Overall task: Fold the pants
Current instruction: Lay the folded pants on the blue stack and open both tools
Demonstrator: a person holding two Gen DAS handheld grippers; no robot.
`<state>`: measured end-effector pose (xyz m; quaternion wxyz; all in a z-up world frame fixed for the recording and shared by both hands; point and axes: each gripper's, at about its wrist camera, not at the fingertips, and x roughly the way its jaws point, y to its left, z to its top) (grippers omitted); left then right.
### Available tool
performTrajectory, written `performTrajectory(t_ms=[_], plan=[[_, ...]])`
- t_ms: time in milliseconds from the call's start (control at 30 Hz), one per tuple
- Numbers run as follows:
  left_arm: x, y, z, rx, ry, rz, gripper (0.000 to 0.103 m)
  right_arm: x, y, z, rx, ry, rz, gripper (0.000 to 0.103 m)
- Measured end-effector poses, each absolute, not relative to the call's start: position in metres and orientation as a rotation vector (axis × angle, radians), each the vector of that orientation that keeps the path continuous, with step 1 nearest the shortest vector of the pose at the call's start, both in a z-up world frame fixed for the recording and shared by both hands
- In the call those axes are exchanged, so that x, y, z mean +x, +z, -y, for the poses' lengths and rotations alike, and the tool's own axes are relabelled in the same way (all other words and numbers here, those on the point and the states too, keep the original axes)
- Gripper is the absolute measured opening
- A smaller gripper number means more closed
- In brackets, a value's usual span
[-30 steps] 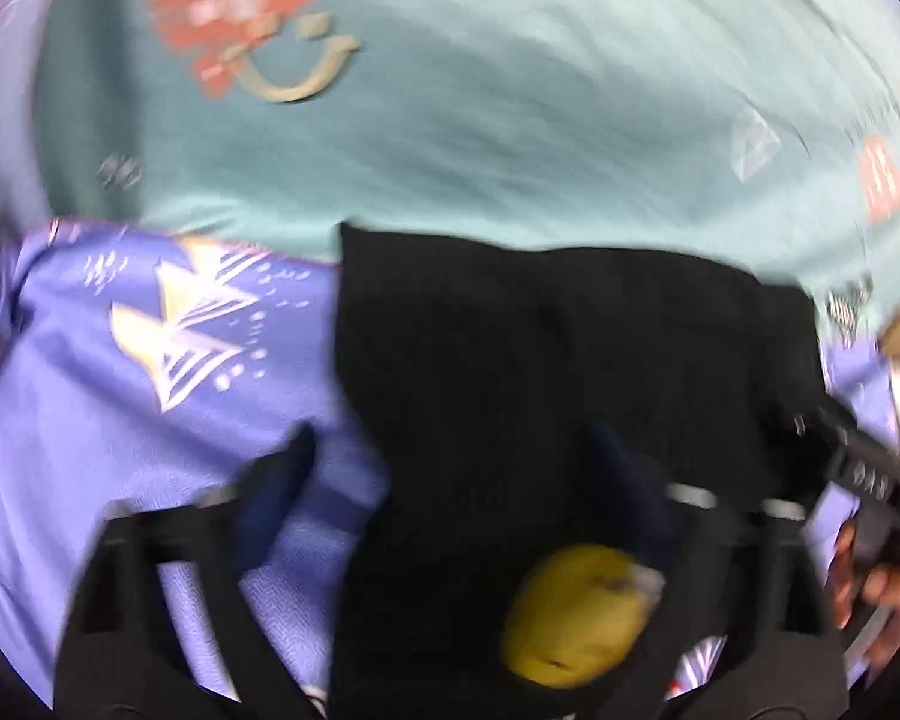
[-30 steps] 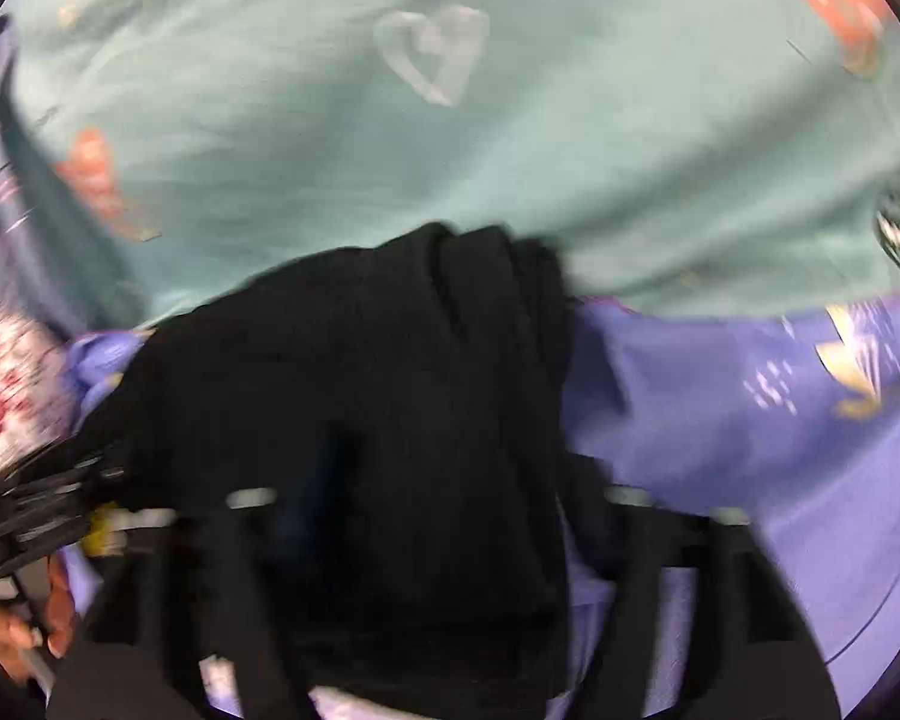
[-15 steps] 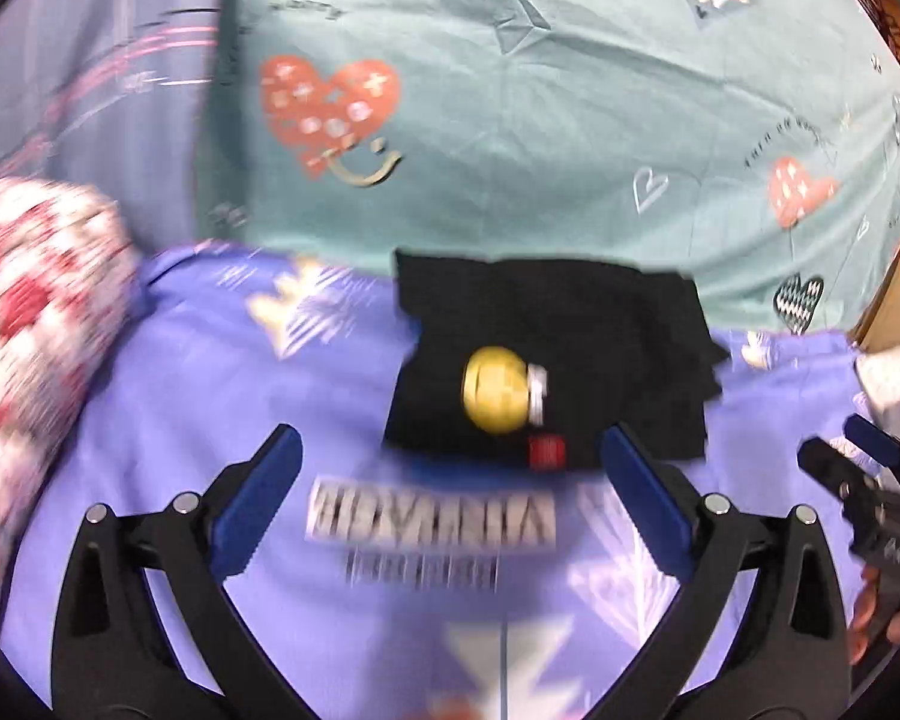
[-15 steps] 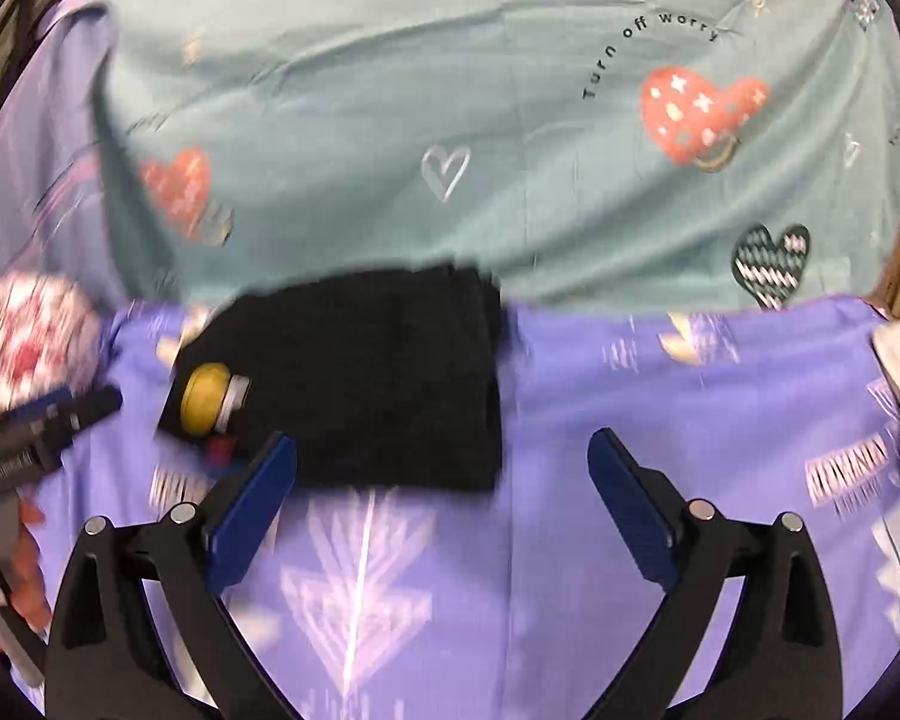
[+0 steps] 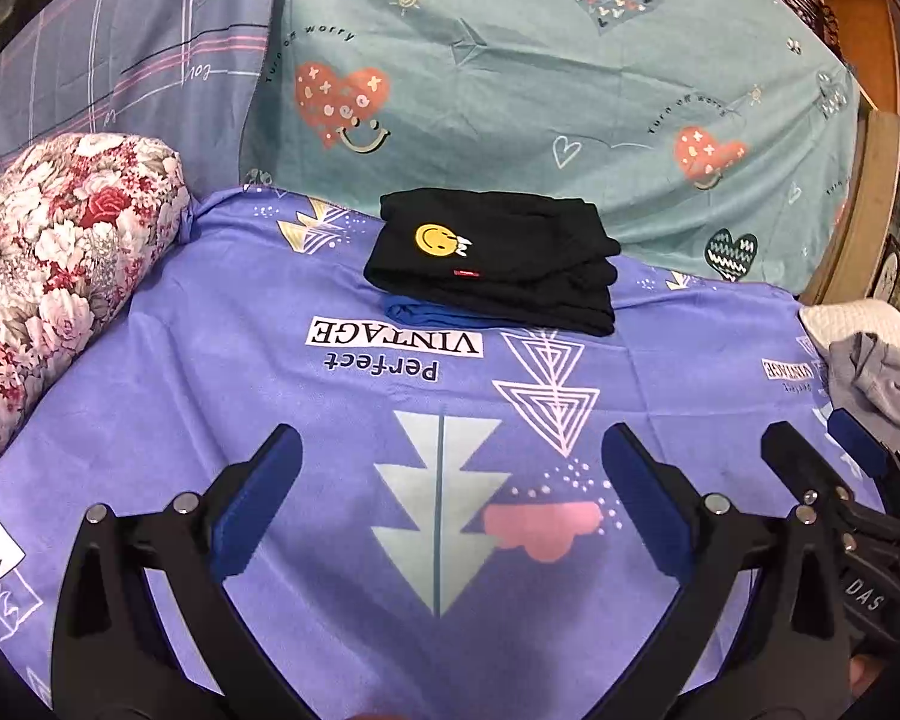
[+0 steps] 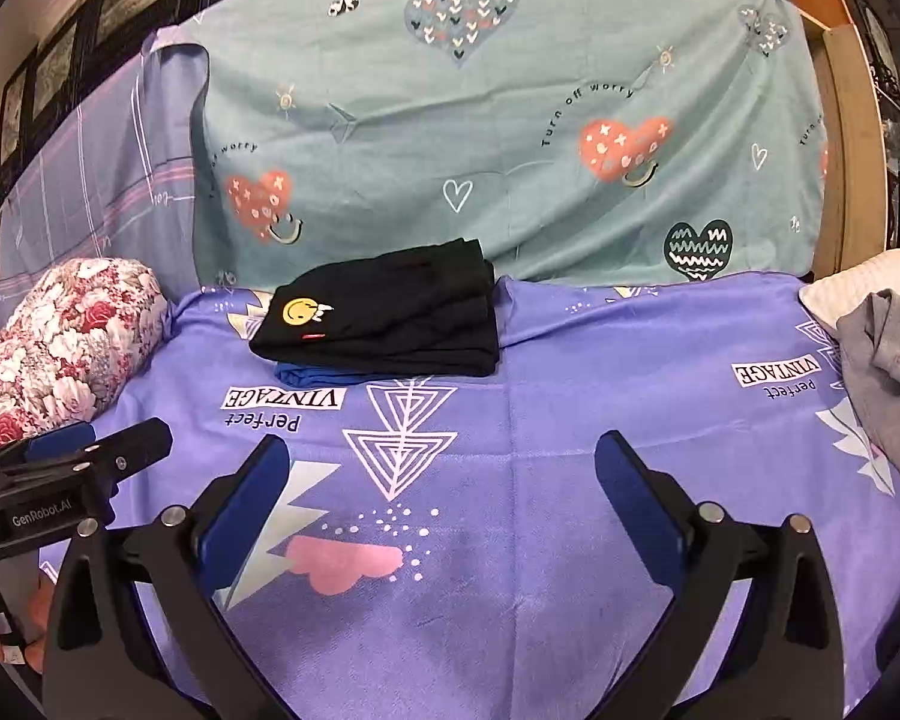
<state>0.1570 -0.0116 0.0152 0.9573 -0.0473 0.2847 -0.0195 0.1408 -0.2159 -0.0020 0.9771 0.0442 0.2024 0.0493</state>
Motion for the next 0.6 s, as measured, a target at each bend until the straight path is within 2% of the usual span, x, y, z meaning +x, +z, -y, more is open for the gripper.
performTrajectory(t_ms=[367, 600], plan=[[0.144, 0.005, 0.023, -0.057, -0.022, -0.576, 0.101, 0.135, -0.018, 0.229, 0.137, 0.111, -0.438, 0.102], [0.155, -0.014, 0.009, -0.127, 0.005, -0.649, 0.101, 0.138, -0.028, 0.226, 0.131, 0.111, -0.478, 0.102]])
